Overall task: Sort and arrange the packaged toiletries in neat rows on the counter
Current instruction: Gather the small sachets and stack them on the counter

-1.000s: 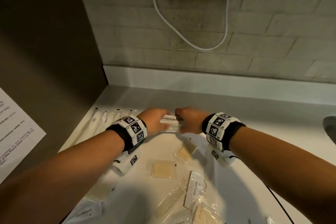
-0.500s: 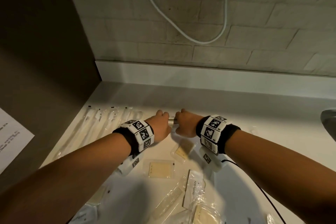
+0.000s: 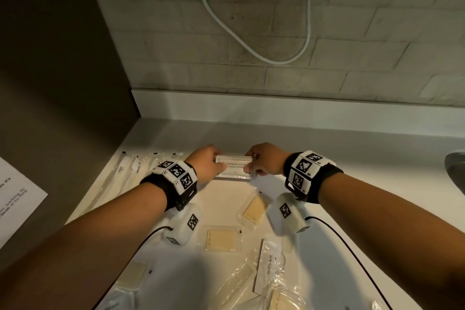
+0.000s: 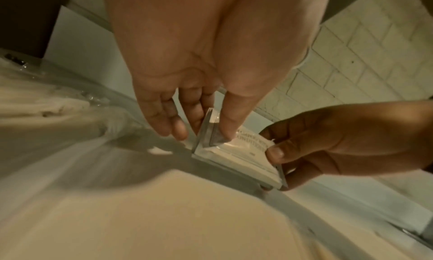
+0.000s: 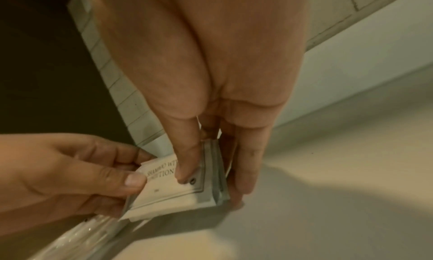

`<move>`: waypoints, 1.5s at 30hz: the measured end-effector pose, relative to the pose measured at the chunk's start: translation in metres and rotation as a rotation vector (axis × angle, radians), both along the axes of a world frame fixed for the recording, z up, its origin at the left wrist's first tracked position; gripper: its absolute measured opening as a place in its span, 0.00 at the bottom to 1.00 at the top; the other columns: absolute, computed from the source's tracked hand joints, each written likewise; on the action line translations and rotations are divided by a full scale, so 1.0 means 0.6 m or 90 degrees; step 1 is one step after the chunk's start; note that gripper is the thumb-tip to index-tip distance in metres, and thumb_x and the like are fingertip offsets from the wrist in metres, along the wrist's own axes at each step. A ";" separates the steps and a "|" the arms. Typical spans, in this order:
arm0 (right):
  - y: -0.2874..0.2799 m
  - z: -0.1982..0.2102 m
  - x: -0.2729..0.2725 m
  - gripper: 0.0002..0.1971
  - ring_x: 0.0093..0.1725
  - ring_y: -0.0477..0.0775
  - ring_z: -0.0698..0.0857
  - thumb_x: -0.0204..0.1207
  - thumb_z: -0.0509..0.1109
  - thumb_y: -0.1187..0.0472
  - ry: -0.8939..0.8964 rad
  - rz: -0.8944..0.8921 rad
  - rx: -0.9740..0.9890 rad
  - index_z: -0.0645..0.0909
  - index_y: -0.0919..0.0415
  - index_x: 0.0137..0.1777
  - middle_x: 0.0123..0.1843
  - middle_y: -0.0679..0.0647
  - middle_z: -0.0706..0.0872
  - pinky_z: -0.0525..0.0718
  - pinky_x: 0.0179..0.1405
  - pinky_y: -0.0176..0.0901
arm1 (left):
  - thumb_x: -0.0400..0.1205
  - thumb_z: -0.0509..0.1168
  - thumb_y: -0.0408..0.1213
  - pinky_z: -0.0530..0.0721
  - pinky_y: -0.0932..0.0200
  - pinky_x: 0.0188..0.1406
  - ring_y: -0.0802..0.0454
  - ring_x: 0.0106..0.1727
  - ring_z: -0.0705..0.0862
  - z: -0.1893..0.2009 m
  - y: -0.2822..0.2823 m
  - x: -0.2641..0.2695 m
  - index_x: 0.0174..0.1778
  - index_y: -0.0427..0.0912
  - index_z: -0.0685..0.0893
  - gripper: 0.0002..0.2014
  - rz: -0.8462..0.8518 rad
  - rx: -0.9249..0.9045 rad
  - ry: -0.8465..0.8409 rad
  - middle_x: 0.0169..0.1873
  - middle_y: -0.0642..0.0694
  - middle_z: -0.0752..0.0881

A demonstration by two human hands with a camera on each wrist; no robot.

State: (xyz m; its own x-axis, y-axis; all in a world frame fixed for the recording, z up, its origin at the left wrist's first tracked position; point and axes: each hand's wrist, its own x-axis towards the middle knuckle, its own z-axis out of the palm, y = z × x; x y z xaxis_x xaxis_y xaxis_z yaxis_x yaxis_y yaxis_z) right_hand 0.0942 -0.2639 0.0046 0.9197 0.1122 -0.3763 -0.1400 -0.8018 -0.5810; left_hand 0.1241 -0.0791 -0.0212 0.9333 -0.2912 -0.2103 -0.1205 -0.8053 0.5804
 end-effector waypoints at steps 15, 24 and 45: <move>0.025 -0.007 0.031 0.14 0.37 0.54 0.90 0.74 0.77 0.60 0.064 -0.175 0.032 0.84 0.70 0.53 0.46 0.61 0.92 0.89 0.39 0.39 | 0.78 0.72 0.50 0.79 0.58 0.59 0.45 0.62 0.85 -0.013 -0.004 0.043 0.62 0.39 0.87 0.22 0.097 0.114 0.015 0.62 0.43 0.88; 0.026 -0.002 0.033 0.19 0.49 0.59 0.92 0.75 0.73 0.58 0.064 -0.069 -0.080 0.84 0.66 0.64 0.57 0.60 0.90 0.90 0.54 0.51 | 0.85 0.61 0.47 0.79 0.54 0.62 0.40 0.63 0.84 0.012 -0.013 0.043 0.61 0.35 0.86 0.20 0.005 0.166 0.028 0.61 0.37 0.87; 0.051 -0.020 0.038 0.28 0.52 0.58 0.81 0.68 0.77 0.51 -0.036 0.182 -0.325 0.78 0.61 0.66 0.54 0.57 0.75 0.80 0.49 0.44 | 0.62 0.78 0.42 0.88 0.50 0.46 0.42 0.46 0.87 0.009 -0.038 0.060 0.55 0.45 0.85 0.24 -0.248 0.369 -0.038 0.49 0.46 0.85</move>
State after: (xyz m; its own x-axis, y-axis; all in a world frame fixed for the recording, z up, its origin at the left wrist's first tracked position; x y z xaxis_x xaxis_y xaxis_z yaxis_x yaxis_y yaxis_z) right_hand 0.1170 -0.2330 -0.0072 0.8999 0.1768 -0.3988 0.1436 -0.9833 -0.1119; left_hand 0.1603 -0.1021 -0.0155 0.7985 -0.4631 -0.3846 -0.4812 -0.8749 0.0544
